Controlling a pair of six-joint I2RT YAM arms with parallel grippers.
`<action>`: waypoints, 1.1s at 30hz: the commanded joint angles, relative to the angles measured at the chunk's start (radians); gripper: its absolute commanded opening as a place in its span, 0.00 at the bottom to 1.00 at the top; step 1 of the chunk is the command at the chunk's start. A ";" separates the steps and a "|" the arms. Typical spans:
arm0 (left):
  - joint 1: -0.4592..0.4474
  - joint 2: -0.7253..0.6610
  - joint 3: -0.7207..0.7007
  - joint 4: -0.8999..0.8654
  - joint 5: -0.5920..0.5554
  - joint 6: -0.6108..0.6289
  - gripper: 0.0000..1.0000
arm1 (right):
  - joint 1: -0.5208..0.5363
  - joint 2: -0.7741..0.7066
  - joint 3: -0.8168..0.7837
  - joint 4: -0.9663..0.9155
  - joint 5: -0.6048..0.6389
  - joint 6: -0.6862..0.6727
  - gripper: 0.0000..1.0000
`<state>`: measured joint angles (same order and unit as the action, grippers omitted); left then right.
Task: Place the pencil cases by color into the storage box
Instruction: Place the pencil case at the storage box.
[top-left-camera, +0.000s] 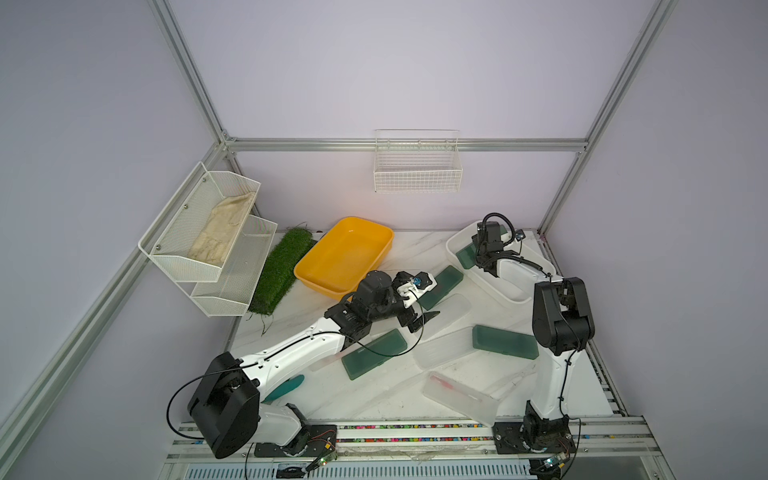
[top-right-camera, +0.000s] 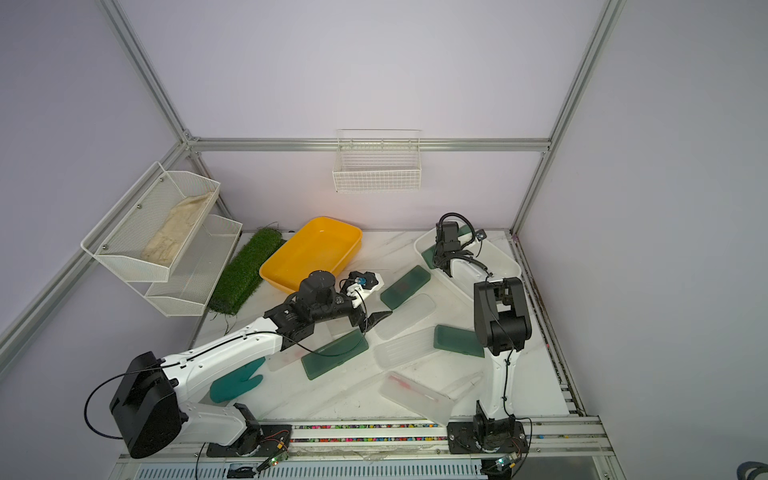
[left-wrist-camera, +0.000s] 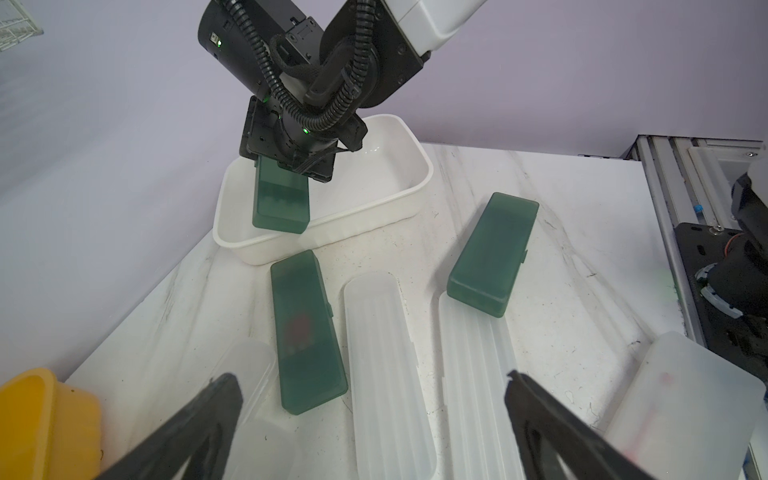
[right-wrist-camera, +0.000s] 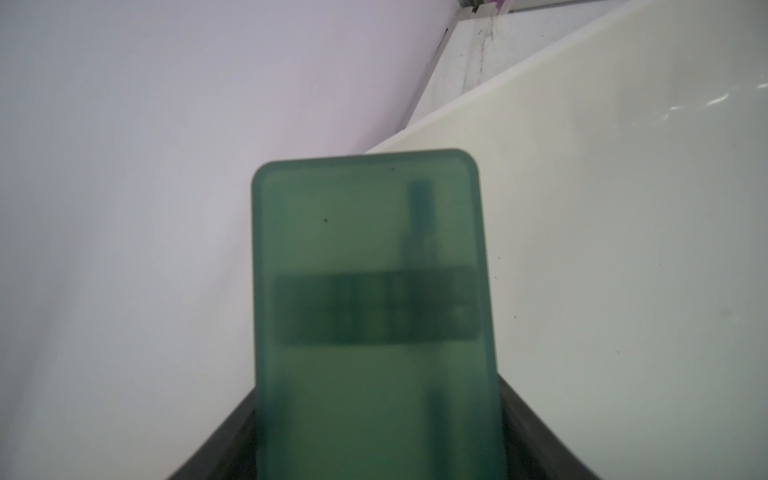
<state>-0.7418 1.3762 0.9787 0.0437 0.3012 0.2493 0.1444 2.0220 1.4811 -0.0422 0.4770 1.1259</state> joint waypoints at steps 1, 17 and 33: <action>-0.006 -0.016 -0.015 0.031 0.011 -0.019 1.00 | -0.039 0.009 0.016 0.073 -0.004 0.056 0.58; -0.008 0.121 0.057 0.024 0.022 0.039 1.00 | -0.061 0.132 0.138 0.083 -0.002 -0.042 0.58; -0.007 0.301 0.185 0.072 -0.057 0.058 1.00 | -0.014 0.279 0.325 -0.090 -0.057 -0.145 0.57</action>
<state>-0.7429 1.6711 1.1095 0.0658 0.2695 0.2985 0.1013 2.3043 1.7714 -0.0967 0.4229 1.0069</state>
